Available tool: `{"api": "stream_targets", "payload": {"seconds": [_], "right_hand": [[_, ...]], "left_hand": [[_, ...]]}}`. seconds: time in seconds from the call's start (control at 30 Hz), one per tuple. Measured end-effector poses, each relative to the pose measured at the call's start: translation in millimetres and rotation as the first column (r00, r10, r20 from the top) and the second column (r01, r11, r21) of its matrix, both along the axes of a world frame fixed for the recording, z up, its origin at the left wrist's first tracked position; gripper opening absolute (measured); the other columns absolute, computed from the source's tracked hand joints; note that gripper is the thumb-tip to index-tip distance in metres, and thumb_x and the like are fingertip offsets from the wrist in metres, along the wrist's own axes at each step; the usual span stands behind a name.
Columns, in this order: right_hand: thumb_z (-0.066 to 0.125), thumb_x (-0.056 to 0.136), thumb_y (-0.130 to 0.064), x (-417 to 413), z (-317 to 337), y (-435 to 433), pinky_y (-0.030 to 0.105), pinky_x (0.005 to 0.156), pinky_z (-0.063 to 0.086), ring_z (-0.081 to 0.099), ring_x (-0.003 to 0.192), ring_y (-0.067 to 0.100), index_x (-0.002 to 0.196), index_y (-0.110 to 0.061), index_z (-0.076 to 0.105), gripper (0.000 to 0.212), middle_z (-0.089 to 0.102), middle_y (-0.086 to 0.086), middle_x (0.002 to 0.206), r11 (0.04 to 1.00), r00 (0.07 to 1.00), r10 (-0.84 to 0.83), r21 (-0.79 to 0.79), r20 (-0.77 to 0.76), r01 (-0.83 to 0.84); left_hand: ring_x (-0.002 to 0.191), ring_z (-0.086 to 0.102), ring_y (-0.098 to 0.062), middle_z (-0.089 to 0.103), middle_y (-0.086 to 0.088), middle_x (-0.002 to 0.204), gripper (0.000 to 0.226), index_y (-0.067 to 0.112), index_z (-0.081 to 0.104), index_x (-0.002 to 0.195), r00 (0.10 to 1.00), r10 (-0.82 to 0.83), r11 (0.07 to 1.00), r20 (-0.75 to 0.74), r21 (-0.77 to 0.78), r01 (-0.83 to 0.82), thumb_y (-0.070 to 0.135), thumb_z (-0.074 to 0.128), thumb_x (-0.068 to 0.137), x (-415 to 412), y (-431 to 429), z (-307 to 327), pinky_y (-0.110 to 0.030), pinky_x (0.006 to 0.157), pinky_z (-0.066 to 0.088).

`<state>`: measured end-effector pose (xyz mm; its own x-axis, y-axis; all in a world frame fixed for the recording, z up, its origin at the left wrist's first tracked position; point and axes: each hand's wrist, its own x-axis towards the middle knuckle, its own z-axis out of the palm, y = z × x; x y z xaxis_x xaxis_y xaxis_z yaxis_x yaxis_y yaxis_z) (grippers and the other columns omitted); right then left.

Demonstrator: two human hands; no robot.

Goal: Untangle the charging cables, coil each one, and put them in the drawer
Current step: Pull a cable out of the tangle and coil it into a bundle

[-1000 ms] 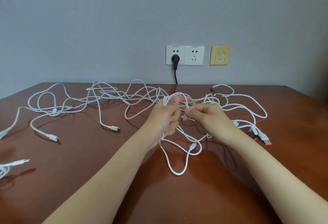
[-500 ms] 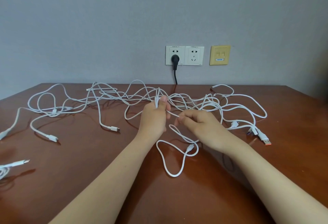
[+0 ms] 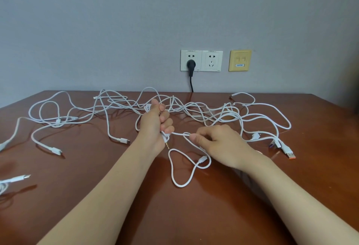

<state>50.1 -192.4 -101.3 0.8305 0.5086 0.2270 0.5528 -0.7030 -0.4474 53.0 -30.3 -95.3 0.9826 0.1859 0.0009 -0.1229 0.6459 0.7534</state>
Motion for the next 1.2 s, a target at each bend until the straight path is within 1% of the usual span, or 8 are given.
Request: {"api": "stream_targets", "payload": {"seconds": [0.2,0.3,0.47,0.57,0.67,0.87,1.07,1.2], "right_hand": [[0.060,0.088,-0.025,3,11,-12,0.031,0.073,0.043,0.051,0.063,0.005,0.066,-0.031,0.059,0.022,0.058,-0.009,0.061,0.957,0.998,-0.058,0.284,0.017,0.051],[0.064,0.086,-0.019,0,15,-11,0.030,0.064,0.042,0.046,0.058,0.012,0.066,-0.028,0.062,0.022,0.058,0.011,0.063,0.922,1.000,-0.018,0.388,-0.003,0.017],[0.064,0.086,-0.012,-9,18,-2,0.013,0.050,0.034,0.036,0.053,0.012,0.065,-0.029,0.062,0.027,0.050,0.022,0.065,0.887,0.990,0.136,0.451,-0.044,-0.102],[0.066,0.085,-0.013,-15,17,5,0.017,0.053,0.032,0.038,0.050,0.006,0.066,-0.030,0.062,0.026,0.054,0.005,0.061,0.880,0.985,0.174,0.451,-0.010,-0.151],[0.064,0.086,-0.009,-17,15,10,0.008,0.055,0.035,0.048,0.047,-0.005,0.072,-0.021,0.065,0.018,0.058,-0.019,0.057,0.876,0.986,0.166,0.459,0.003,-0.149],[0.067,0.084,-0.016,-8,9,8,0.031,0.071,0.052,0.063,0.061,0.008,0.072,-0.029,0.064,0.018,0.066,-0.010,0.057,0.889,0.993,-0.012,0.457,0.114,-0.042],[0.066,0.072,-0.002,-6,15,5,0.015,0.053,0.035,0.047,0.059,0.006,0.066,-0.031,0.052,0.032,0.052,-0.006,0.056,0.870,0.981,-0.118,0.493,0.153,0.028],[0.072,0.076,-0.010,-1,18,2,0.012,0.048,0.030,0.038,0.048,0.004,0.074,-0.029,0.059,0.023,0.040,-0.007,0.054,0.837,1.000,-0.012,0.548,0.024,-0.003]], "left_hand": [[0.024,0.017,-0.003,0.027,0.008,0.035,0.042,0.017,0.035,0.065,0.996,0.071,0.996,-0.046,0.060,-0.068,0.029,0.025,0.104,-3,5,6,-0.013,0.025,0.014],[0.024,0.016,-0.003,0.026,0.007,0.035,0.041,0.017,0.034,0.066,0.992,0.100,0.989,-0.076,0.119,-0.091,0.028,0.026,0.104,-3,5,6,-0.013,0.026,0.013],[0.025,0.017,-0.004,0.027,0.007,0.037,0.041,0.015,0.038,0.071,0.993,0.054,0.959,-0.107,0.282,-0.022,0.042,0.029,0.101,-5,-6,5,-0.011,0.028,0.013],[0.026,0.019,-0.005,0.030,0.006,0.037,0.046,0.014,0.040,0.071,0.992,0.025,0.922,-0.122,0.386,0.024,0.051,0.030,0.097,-8,-15,3,-0.011,0.030,0.014],[0.024,0.023,-0.006,0.030,0.002,0.039,0.053,0.012,0.042,0.069,0.988,-0.055,0.898,-0.147,0.424,0.113,0.058,0.028,0.093,-10,-25,1,-0.008,0.031,0.019],[0.021,0.022,-0.006,0.030,0.000,0.032,0.081,0.017,0.050,0.036,0.910,-0.352,0.838,-0.220,0.359,0.411,0.074,0.018,0.083,-12,-37,-1,-0.008,0.036,0.012],[0.026,0.016,-0.004,0.022,0.005,0.036,0.038,0.019,0.051,0.071,0.860,-0.433,0.666,-0.270,0.548,0.507,0.056,0.055,0.066,-24,-34,5,-0.012,0.032,0.013],[0.026,0.018,-0.001,0.024,0.008,0.035,0.017,0.027,0.054,0.056,0.802,-0.559,0.596,-0.208,0.572,0.564,0.033,0.062,0.069,-28,-29,8,-0.010,0.031,0.012]]}}
